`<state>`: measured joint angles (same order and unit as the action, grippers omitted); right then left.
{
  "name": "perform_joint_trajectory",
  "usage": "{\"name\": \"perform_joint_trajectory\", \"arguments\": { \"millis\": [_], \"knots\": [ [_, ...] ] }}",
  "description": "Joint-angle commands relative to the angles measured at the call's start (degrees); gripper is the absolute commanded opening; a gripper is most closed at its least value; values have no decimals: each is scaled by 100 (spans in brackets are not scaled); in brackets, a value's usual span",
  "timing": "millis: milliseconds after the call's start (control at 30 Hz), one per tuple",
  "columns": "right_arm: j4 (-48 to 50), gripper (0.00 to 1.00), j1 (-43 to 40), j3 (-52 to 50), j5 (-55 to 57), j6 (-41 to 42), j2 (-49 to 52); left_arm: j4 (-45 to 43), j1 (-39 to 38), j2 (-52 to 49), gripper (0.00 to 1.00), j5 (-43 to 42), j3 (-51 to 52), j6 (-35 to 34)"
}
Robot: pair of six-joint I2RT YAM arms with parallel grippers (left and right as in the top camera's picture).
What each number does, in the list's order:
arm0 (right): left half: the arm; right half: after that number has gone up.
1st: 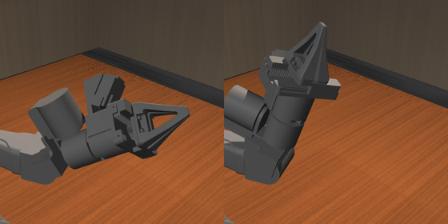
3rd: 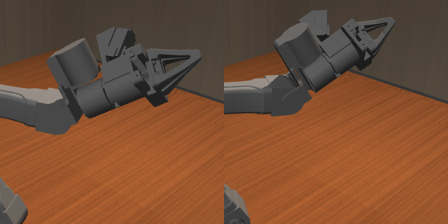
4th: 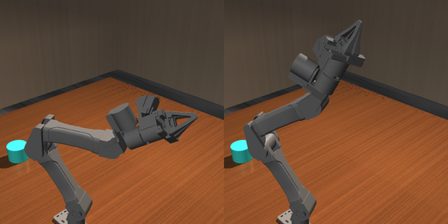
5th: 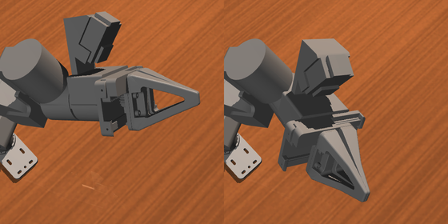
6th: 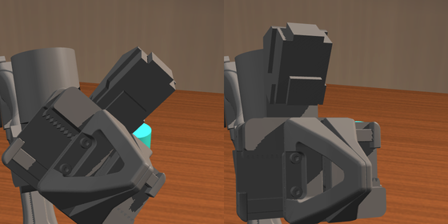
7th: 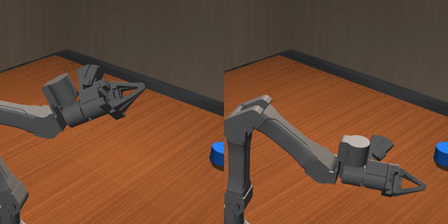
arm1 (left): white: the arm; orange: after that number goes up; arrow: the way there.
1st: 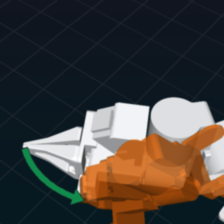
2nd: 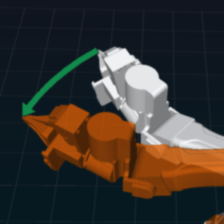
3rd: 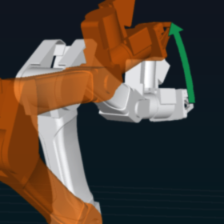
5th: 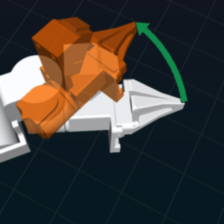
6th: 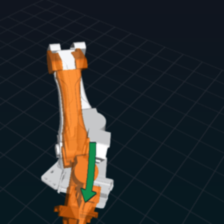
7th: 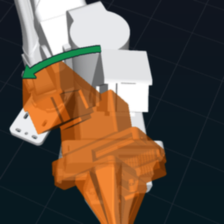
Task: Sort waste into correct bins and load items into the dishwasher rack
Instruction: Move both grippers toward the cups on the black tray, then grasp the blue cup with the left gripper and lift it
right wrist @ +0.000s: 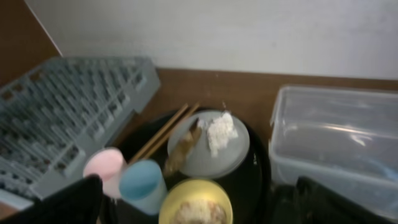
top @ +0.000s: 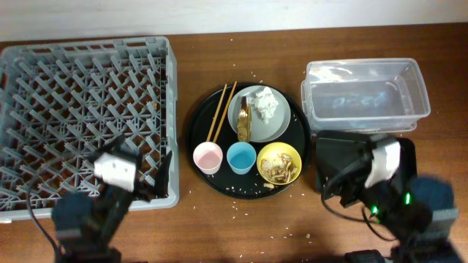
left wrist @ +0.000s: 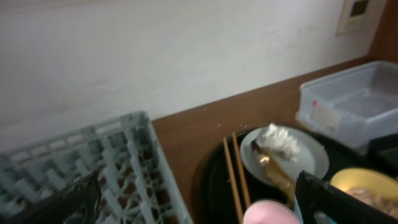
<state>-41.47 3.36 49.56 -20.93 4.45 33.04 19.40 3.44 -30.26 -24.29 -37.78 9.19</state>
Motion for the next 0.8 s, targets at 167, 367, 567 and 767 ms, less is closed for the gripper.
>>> {"name": "perform_joint_trajectory", "arguments": {
  "millis": [167,367,567,767],
  "knots": [
    [-1095,98,81,2197,-2916,675,3652,2603,-7,-3370,99,-1545,-3075,-317],
    [-1161,71,2090,2197,675,1480,5641,2852,-59,-3578,99,-2044,-3073,-378],
    [-568,34,2387,2197,890,1731,6835,2889,-72,-3580,96,-2105,-3073,-378],
    [-903,4,2282,2568,767,1685,6478,2531,-72,-3580,99,-3150,-3073,-417]
  ]
}}
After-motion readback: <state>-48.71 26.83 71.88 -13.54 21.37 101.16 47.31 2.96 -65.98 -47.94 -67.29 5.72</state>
